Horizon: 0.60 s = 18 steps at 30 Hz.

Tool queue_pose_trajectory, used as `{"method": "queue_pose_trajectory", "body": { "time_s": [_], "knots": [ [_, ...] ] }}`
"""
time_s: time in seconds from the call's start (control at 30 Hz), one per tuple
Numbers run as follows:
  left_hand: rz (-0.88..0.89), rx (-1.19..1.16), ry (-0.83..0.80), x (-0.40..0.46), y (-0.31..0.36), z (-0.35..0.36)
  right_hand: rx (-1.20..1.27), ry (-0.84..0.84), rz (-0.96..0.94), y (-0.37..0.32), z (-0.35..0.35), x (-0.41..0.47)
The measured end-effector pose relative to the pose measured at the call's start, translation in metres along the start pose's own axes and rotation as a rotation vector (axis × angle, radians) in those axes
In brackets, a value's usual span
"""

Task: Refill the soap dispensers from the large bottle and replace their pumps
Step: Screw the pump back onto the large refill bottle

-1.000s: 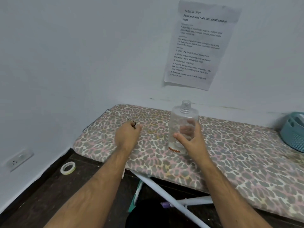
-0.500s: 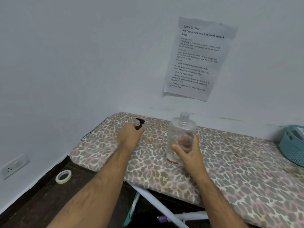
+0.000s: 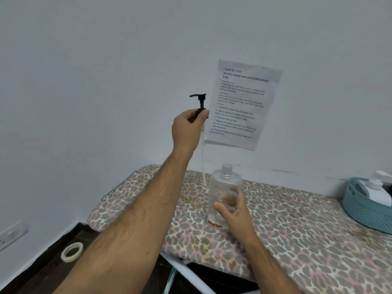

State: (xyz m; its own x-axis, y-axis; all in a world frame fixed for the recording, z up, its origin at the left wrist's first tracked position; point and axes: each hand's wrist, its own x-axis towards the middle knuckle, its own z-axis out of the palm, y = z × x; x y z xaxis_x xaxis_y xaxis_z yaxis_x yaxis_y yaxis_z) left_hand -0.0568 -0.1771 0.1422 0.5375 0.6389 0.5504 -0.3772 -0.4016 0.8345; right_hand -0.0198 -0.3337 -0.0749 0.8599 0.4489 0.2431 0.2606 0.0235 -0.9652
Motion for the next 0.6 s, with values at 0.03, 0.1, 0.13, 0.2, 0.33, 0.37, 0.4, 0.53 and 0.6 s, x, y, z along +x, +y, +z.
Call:
{"method": "queue_pose_trajectory", "body": {
  "time_s": [0.03,0.1,0.13,0.2,0.33,0.37,0.4,0.53,0.6],
  "knots": [
    [0.019,-0.02,0.008,0.001,0.007,0.001,-0.005,0.001,0.001,0.0,-0.001,0.0],
    [0.054,-0.054,0.021,0.003,0.019,0.004,-0.015,-0.001,0.002,-0.001,-0.001,-0.001],
    [0.069,-0.069,0.026,0.004,0.025,0.005,-0.019,-0.002,0.003,-0.002,-0.001,-0.001],
    [0.095,-0.091,0.036,0.004,0.037,0.008,-0.025,-0.005,0.004,-0.003,-0.001,-0.001],
    [0.109,-0.164,0.053,0.003,0.056,0.015,-0.046,-0.003,-0.009,-0.004,-0.001,-0.001],
    [0.107,-0.181,0.052,0.002,0.059,0.017,-0.049,0.0,-0.011,-0.004,-0.001,-0.001],
    [0.106,-0.193,0.05,0.0,0.061,0.019,-0.049,0.001,-0.011,-0.005,-0.001,-0.001],
    [0.103,-0.231,0.046,-0.005,0.067,0.025,-0.059,0.0,-0.018,-0.008,-0.002,-0.002],
    [0.109,-0.237,0.054,-0.005,0.069,0.026,-0.059,-0.001,-0.016,-0.008,-0.002,-0.002]
  ]
}}
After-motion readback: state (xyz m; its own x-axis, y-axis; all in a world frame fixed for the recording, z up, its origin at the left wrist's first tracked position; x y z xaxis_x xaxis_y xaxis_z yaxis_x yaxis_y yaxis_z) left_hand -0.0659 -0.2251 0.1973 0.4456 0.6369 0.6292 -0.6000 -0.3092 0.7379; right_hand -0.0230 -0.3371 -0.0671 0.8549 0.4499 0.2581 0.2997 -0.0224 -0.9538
